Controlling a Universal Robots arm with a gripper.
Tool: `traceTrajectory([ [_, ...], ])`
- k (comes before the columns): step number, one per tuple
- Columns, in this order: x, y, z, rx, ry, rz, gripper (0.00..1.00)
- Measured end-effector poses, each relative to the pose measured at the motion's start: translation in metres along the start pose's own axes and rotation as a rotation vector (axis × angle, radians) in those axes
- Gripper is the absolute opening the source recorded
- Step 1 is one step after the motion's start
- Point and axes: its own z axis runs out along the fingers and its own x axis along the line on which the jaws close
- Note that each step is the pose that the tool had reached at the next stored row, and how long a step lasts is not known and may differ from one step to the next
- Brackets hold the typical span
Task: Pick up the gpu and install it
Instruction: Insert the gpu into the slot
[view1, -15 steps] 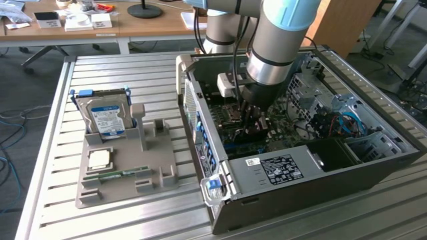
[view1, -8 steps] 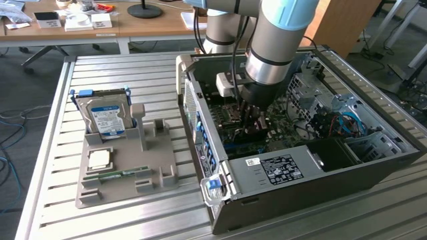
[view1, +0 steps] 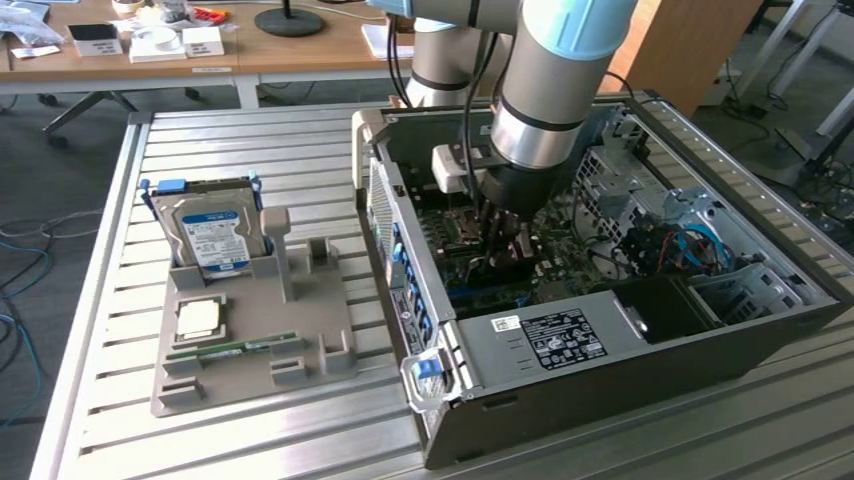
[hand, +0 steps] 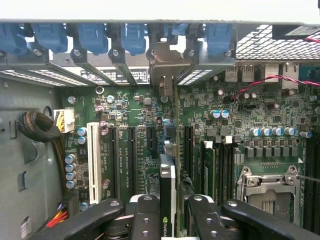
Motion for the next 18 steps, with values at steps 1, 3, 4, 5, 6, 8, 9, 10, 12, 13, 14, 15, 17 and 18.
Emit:
traceTrajectory([
  [1, 0.0000, -0.0003, 0.0001, 0.0001, -0.0001, 0.002, 0.26],
  [3, 0.0000, -0.0007, 0.0002, 0.0002, 0.0000, 0.006, 0.26],
  [4, 0.0000, -0.0008, 0.0003, 0.0004, -0.0001, 0.007, 0.26],
  [5, 0.0000, -0.0009, 0.0003, 0.0004, -0.0002, 0.007, 0.26],
  [6, 0.0000, -0.0009, 0.0004, 0.0005, -0.0003, 0.007, 0.26],
  [8, 0.0000, -0.0010, 0.0008, 0.0008, -0.0004, 0.008, 0.26],
  [9, 0.0000, -0.0010, 0.0011, 0.0008, -0.0005, 0.009, 0.26],
  [10, 0.0000, -0.0010, 0.0014, 0.0008, -0.0004, 0.011, 0.26],
  [12, 0.0001, -0.0010, 0.0017, 0.0008, -0.0002, 0.014, 0.26],
  [13, 0.0001, -0.0007, 0.0018, 0.0008, -0.0001, 0.015, 0.26],
  [14, 0.0001, -0.0003, 0.0020, 0.0009, -0.0001, 0.015, 0.26],
  [15, 0.0001, 0.0002, 0.0022, 0.0010, -0.0003, 0.015, 0.26],
  [17, 0.0001, 0.0016, 0.0025, 0.0013, -0.0005, 0.016, 0.26],
  [18, 0.0001, 0.0021, 0.0026, 0.0015, -0.0004, 0.016, 0.26],
])
